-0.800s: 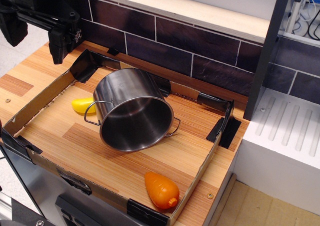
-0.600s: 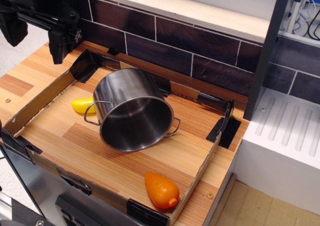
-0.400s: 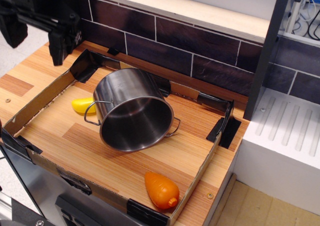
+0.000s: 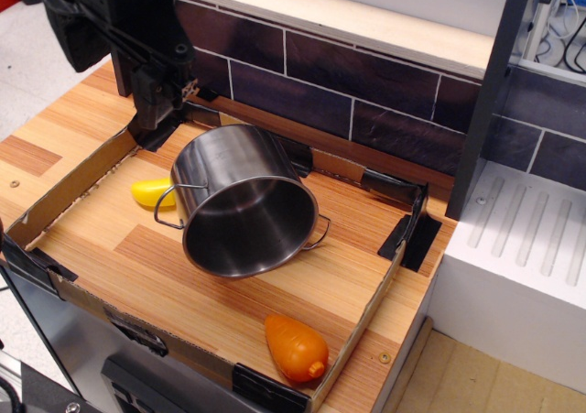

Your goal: Upright metal pot

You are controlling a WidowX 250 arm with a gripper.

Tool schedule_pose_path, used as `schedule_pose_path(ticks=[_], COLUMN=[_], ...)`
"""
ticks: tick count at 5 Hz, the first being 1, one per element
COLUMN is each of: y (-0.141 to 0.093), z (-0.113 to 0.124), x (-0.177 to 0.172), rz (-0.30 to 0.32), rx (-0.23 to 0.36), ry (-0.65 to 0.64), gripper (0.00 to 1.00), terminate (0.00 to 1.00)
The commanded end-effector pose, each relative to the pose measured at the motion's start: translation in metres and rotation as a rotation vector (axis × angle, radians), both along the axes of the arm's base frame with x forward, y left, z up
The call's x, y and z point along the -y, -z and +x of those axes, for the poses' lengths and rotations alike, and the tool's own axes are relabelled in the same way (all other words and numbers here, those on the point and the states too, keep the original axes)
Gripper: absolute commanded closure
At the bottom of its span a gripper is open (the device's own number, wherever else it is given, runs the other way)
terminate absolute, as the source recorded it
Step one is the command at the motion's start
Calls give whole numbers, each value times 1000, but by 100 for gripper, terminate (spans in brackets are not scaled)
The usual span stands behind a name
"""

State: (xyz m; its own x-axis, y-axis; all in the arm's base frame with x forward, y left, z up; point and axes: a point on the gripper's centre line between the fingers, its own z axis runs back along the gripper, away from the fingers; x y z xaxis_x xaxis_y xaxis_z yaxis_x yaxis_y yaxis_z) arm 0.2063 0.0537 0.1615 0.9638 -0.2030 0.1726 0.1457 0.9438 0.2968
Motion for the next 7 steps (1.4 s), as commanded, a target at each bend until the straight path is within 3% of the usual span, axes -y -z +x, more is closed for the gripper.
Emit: schedule_pose_path(ticks=[1, 3, 4, 7], y=[3, 27, 39, 62], z=[-8, -5, 0, 12], x=[42, 59, 57, 40], rz=[33, 24, 67, 161], rx=[22, 78, 87, 51], ry=[101, -18, -30, 25], gripper=[0, 0, 0, 0], terminate=[0, 0, 0, 0])
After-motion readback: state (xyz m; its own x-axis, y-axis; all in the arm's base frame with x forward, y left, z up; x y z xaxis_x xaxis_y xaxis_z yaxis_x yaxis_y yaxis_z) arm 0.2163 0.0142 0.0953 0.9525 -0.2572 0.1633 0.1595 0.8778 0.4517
